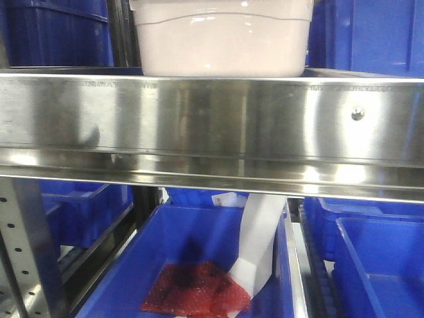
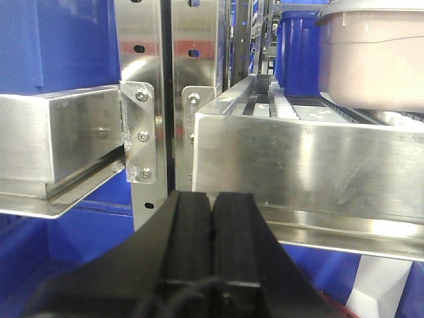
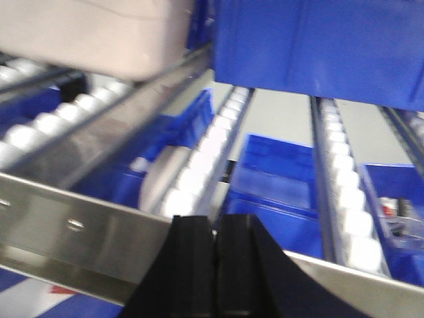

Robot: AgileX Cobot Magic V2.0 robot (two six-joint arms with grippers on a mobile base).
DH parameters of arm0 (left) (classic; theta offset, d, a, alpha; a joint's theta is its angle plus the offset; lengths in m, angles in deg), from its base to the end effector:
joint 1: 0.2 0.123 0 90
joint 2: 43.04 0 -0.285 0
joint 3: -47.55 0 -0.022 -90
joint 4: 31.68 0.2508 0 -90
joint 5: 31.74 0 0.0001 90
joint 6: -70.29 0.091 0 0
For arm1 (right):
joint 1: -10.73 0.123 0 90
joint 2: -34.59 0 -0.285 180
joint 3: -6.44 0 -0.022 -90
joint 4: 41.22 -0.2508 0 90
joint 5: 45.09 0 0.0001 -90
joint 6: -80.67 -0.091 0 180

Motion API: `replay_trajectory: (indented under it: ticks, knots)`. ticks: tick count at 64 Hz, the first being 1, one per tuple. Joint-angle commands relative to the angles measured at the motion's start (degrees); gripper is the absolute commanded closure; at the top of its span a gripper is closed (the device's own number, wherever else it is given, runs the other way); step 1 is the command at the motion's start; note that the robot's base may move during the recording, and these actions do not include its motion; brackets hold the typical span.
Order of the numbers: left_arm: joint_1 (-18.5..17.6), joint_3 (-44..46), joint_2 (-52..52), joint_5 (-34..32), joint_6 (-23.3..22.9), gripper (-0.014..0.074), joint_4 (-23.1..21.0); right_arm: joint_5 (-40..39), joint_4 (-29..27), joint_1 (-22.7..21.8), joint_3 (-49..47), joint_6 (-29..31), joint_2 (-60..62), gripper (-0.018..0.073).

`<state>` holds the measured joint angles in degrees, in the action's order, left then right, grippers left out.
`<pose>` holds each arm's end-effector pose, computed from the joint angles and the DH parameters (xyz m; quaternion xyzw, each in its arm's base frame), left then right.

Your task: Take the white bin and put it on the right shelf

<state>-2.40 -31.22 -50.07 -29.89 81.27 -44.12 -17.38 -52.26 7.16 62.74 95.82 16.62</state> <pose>0.0565 -0.0028 0.2019 0.0070 0.6921 -0.0254 0.7213 0.0535 0.0048 0.2819 -0.0402 0.7733 -0.0147 0.6326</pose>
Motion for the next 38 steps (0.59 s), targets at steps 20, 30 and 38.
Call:
replay_trajectory:
  ticks: [20,30,38]
  knots:
    - [0.0,-1.0,0.6,-5.1,-0.2,0.0723,-0.4,-26.7,5.9,0.0,20.4,-9.5,10.4,0.0489]
    - [0.0,-1.0,0.6,-5.1,-0.2,0.0723,-0.4,-25.4,7.9,0.0,22.6,-11.7,11.8,0.0489]
    - [0.0,-1.0,0.6,-5.1,-0.2,0.0723,-0.4,-27.3,9.4,0.0,22.6,-11.7,11.8,0.0489]
